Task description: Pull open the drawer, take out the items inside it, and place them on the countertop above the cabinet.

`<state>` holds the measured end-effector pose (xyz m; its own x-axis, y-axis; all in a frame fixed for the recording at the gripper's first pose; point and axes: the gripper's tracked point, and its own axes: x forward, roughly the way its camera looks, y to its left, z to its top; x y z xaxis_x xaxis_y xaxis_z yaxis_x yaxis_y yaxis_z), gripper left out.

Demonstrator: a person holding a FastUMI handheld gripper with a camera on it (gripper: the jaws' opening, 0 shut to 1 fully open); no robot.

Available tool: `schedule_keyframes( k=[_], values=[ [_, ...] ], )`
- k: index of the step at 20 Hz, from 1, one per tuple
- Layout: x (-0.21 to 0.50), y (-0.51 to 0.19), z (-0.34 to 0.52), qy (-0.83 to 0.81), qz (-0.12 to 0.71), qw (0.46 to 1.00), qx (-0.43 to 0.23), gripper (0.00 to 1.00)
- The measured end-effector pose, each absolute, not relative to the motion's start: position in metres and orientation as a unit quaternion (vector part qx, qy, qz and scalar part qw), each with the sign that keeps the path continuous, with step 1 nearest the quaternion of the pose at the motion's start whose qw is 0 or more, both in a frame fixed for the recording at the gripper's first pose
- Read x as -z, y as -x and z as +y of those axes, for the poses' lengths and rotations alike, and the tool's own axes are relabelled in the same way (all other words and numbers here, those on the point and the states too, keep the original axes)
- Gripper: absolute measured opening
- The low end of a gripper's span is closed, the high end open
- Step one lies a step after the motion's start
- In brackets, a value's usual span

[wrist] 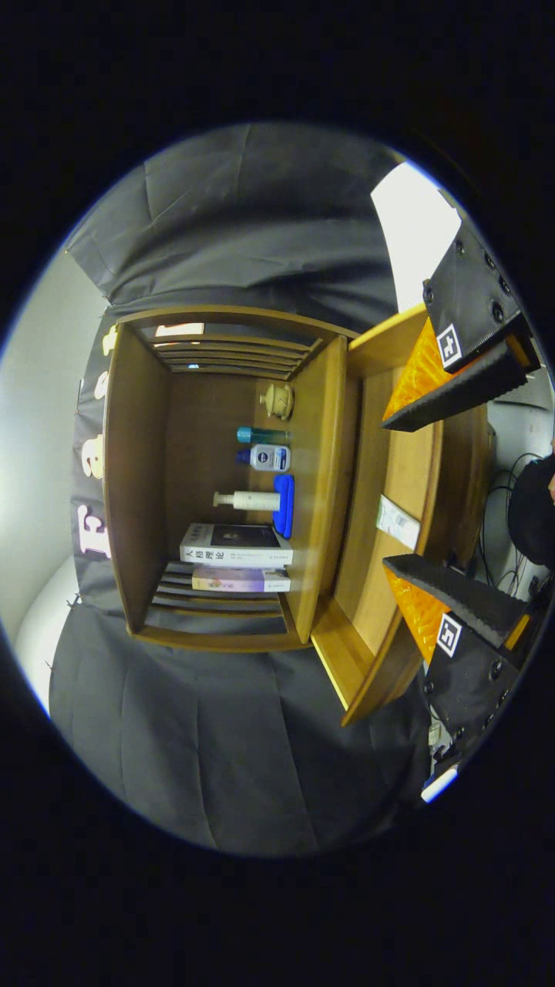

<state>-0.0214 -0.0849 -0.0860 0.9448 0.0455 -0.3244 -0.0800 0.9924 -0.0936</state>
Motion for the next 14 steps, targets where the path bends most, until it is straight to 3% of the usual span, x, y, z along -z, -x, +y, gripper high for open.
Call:
schedule_keyframes(
  k=[7, 14],
  values=[
    [0.088, -0.045, -0.066, 0.045, 0.254, 0.965, -0.058, 1.0],
    [0.147, -0.096, -0.035, 0.084, 0.402, 0.907, -0.092, 1.0]
  ],
)
